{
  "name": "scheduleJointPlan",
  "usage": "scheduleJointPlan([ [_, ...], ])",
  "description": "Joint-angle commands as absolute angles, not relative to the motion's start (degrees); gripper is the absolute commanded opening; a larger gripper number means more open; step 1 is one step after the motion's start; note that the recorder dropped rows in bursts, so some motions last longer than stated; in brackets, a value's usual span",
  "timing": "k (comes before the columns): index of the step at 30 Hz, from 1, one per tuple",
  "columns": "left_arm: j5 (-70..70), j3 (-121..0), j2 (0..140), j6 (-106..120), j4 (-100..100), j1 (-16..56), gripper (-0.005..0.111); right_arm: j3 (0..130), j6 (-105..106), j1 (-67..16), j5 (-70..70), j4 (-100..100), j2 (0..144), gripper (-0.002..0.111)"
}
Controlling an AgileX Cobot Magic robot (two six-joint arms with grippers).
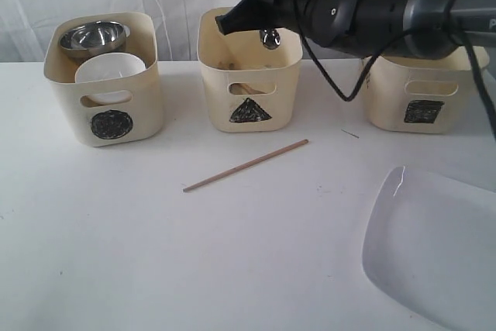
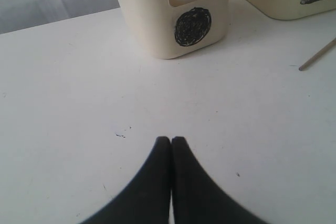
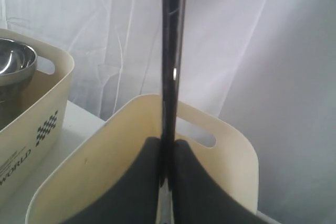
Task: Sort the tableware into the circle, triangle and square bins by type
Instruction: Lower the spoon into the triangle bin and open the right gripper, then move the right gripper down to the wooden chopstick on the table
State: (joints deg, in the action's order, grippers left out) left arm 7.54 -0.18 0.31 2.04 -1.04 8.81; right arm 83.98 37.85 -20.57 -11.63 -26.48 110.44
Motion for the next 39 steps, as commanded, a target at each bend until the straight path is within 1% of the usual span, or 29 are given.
scheduleJointPlan([
  [1,7.7,0.0,0.0,2.0,-0.9,8.7,0.0,88.2,37.2,-19.8,-12.9,-25.4,113.8,0.0],
  [9,7.7,0.0,0.0,2.0,-0.9,8.7,0.0,93.7,37.2,-19.4,-10.4,-25.4,118.6,0.001],
  [10,7.7,0.0,0.0,2.0,-0.9,8.7,0.0,93.8,37.2,-19.4,-10.3,-25.4,118.7,0.003],
  [13,7.7,0.0,0.0,2.0,-0.9,8.7,0.0,94.1,37.4,-19.3,-10.3,-25.4,118.8,0.013],
  [16,7.7,0.0,0.0,2.0,-0.9,8.7,0.0,94.1,37.4,-19.0,-10.3,-25.4,118.8,0.028],
  [18,7.7,0.0,0.0,2.0,-0.9,8.7,0.0,94.1,37.4,-18.8,-9.0,-25.4,118.7,0.035],
  [20,7.7,0.0,0.0,2.0,-0.9,8.7,0.0,94.1,37.4,-18.8,-7.6,-25.4,118.1,0.037],
  [24,7.7,0.0,0.0,2.0,-0.9,8.7,0.0,94.1,37.4,-18.8,-2.4,-23.7,116.5,0.037],
  [27,7.7,0.0,0.0,2.0,-0.9,8.7,0.0,93.8,39.6,-18.8,3.1,-20.9,113.8,0.037],
  [31,7.7,0.0,0.0,2.0,-0.9,8.7,0.0,93.7,43.9,-18.8,15.0,-15.6,109.6,0.037],
  [35,7.7,0.0,0.0,2.0,-0.9,8.7,0.0,93.7,50.6,-18.8,33.8,-12.7,106.8,0.037],
  [39,7.7,0.0,0.0,2.0,-0.9,8.7,0.0,93.4,65.6,-19.4,51.7,-11.3,106.5,0.037],
])
